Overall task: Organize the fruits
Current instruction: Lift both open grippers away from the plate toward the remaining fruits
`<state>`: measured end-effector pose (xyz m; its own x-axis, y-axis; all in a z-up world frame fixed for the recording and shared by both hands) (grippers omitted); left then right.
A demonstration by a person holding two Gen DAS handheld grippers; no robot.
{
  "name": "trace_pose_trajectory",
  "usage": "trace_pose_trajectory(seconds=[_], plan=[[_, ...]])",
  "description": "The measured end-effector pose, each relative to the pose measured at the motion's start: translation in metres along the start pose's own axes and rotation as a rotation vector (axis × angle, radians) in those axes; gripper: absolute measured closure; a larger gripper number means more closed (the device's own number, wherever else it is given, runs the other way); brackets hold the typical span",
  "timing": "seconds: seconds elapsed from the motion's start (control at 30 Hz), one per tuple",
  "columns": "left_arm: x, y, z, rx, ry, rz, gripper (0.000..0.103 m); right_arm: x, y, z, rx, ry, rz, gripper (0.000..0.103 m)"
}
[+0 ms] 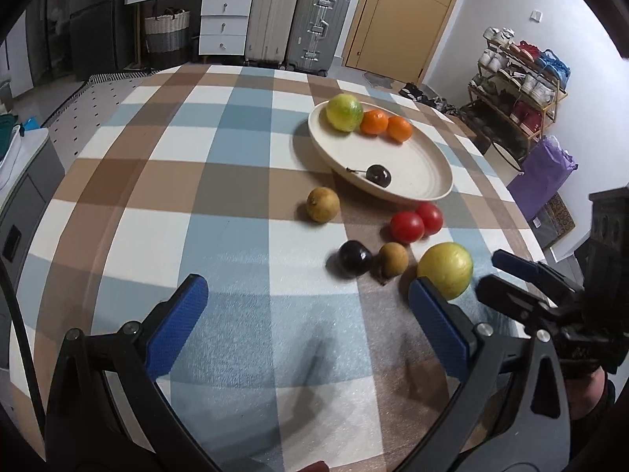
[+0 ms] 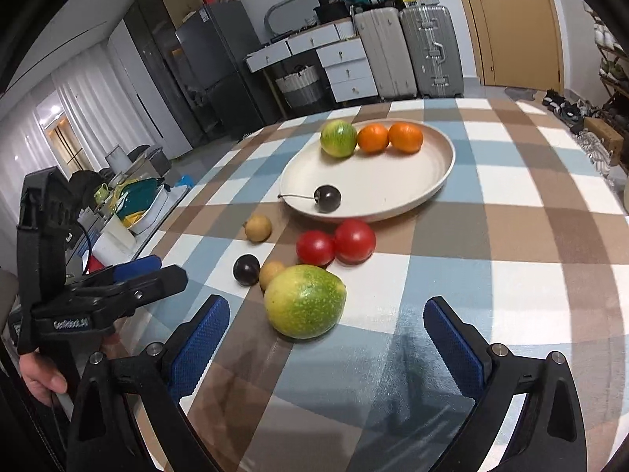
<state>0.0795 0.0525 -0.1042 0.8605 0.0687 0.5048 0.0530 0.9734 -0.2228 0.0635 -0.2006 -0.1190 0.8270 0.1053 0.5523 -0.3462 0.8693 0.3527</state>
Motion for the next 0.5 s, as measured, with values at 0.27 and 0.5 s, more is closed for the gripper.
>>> trace_pose_trajectory(seconds=[0.27,0.5], plan=[[-0.002,0.009,-0.003,-0.007,0.015,0.014,0.001,0.004,0.003,-0.024,0.006,0.061,0.013,0.015],[-0.002,0.013,-0.004,-0.009,0.016,0.024,0.001,0.013,0.007,-0.04,0.004,0.089,0.02,0.031]])
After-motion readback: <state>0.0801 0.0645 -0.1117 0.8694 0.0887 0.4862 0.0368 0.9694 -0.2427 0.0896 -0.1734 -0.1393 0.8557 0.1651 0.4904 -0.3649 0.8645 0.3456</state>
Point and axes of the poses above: each gripper's, at about its wrist camera, not at the fingertips, and z roughly against the way its jaws point, y to its left, x to its top, the point moved 3 cm from there along -z, roughly the way its jaws point, and after that the axes turned 8 degrees about y, right-handed, at the moved point
